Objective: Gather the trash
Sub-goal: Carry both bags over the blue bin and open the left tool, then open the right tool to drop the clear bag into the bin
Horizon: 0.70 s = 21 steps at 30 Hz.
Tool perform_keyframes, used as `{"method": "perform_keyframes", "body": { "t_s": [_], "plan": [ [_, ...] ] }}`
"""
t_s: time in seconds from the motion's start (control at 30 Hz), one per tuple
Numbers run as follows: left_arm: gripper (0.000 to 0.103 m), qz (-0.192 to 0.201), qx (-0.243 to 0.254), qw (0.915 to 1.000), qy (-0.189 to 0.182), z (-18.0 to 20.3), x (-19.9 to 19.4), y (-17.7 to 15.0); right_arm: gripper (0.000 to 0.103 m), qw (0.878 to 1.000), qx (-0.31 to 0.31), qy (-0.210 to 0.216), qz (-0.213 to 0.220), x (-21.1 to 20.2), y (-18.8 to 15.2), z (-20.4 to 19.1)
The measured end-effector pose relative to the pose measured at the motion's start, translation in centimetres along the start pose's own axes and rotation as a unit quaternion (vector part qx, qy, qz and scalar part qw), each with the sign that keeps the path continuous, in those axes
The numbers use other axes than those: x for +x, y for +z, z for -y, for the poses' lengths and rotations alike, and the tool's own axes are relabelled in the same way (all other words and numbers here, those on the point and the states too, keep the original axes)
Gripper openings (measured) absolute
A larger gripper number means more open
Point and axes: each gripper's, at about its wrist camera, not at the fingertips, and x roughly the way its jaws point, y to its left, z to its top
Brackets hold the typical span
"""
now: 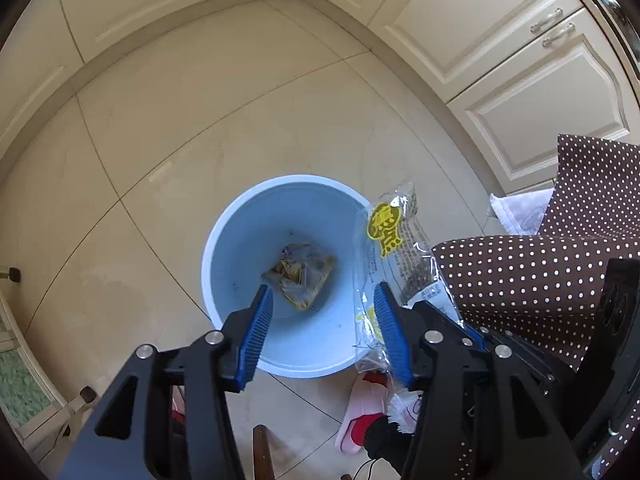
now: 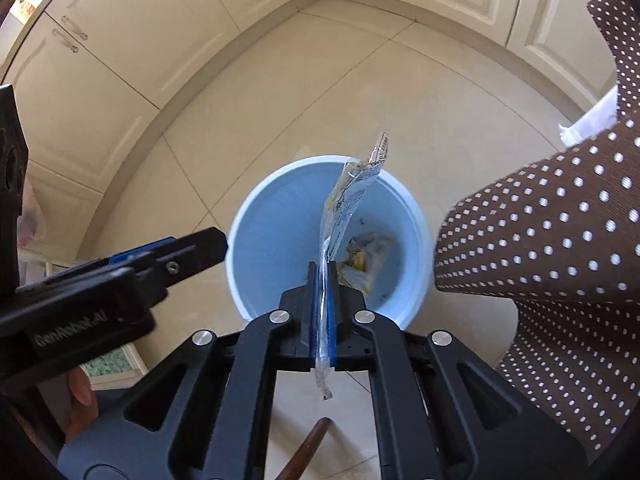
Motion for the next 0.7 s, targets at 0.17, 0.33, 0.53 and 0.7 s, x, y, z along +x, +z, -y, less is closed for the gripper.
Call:
{"method": "perform_keyframes", "body": {
  "t_s": [0.17, 0.33, 0.53, 0.7],
  "plan": [
    [0.053, 0.011, -0.011, 0.9998, 0.015, -0.5, -0.4, 0.1, 0.006, 1.000, -0.004, 0.011, 0.010, 0.0, 0.4, -1.0],
    [0.053, 0.015, -0.013, 0.9997, 0.016, -1.0, -1.0, 0.2, 0.044, 1.000, -0.006, 0.003, 0.016, -0.2, 0.6, -1.6],
    [0.053, 0.039, -0.008, 0.9990, 0.020, -0.8, -3.9, -0.1, 0.045, 0.999, -0.011, -0.012, 0.039, -2.9, 0.2, -2.1],
    [0.053, 0.087, 0.009, 0.9957, 0.030, 0.7, -8.9, -1.3, 0.045, 0.993, -0.037, -0.059, 0.094, -9.0, -0.3, -3.2]
  ]
}}
